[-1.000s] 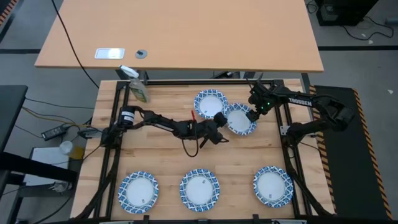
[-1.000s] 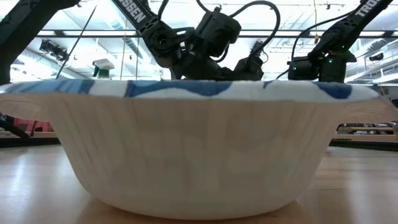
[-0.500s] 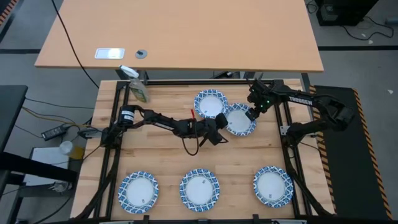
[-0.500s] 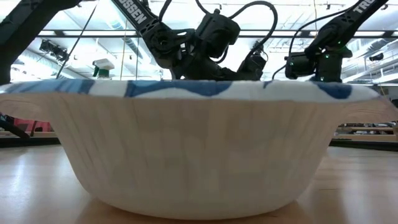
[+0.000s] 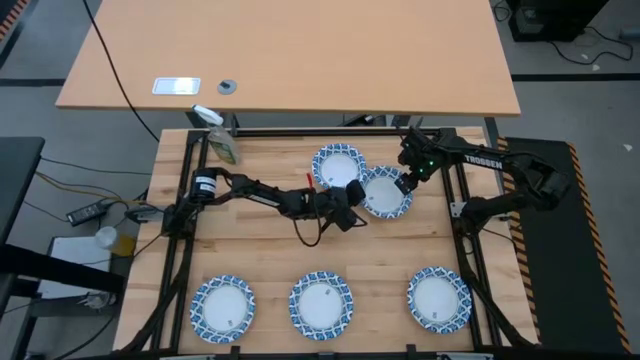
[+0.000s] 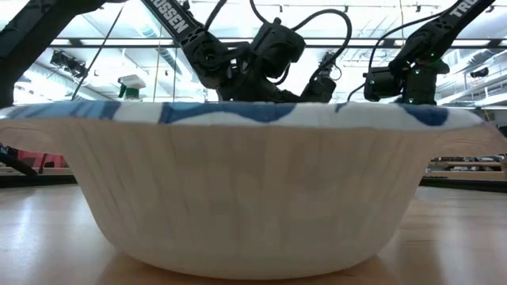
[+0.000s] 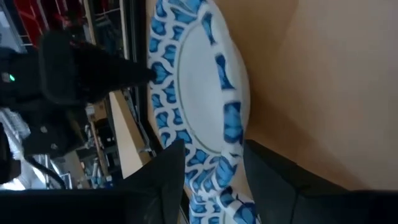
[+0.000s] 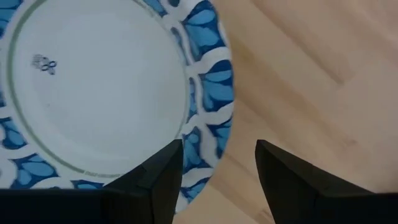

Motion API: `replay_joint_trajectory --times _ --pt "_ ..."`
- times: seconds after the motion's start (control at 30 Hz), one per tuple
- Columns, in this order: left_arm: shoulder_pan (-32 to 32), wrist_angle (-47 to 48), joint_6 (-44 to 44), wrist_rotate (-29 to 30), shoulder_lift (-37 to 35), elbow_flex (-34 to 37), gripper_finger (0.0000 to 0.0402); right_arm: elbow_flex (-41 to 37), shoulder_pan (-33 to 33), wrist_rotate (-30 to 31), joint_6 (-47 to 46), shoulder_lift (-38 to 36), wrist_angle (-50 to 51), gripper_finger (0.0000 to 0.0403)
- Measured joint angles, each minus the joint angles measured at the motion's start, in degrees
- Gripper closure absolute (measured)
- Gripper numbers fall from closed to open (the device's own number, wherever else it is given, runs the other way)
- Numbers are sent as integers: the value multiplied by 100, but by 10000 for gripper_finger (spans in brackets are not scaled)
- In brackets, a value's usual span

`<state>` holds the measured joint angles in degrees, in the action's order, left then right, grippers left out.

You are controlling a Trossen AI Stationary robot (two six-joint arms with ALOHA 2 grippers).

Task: Nest bowls inside each other
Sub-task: Stack the blue white patterned bowl on top of the other blue white patterned bowls

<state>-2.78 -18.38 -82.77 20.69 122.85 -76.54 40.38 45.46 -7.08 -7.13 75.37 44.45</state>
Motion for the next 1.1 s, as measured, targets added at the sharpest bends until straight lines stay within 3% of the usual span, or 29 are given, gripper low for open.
replay_joint_trajectory --times 0.23,0.93,1.1 --pt "-91 -1 -81 -116 0 1 235 -272 163 -656 77 0 -503 195" --pt "-298 150 -399 -452 0 1 235 -282 36 -812 -82 0 -580 195" --pt "-218 153 -391 -470 0 1 235 -282 39 -1080 -126 -2 -611 195"
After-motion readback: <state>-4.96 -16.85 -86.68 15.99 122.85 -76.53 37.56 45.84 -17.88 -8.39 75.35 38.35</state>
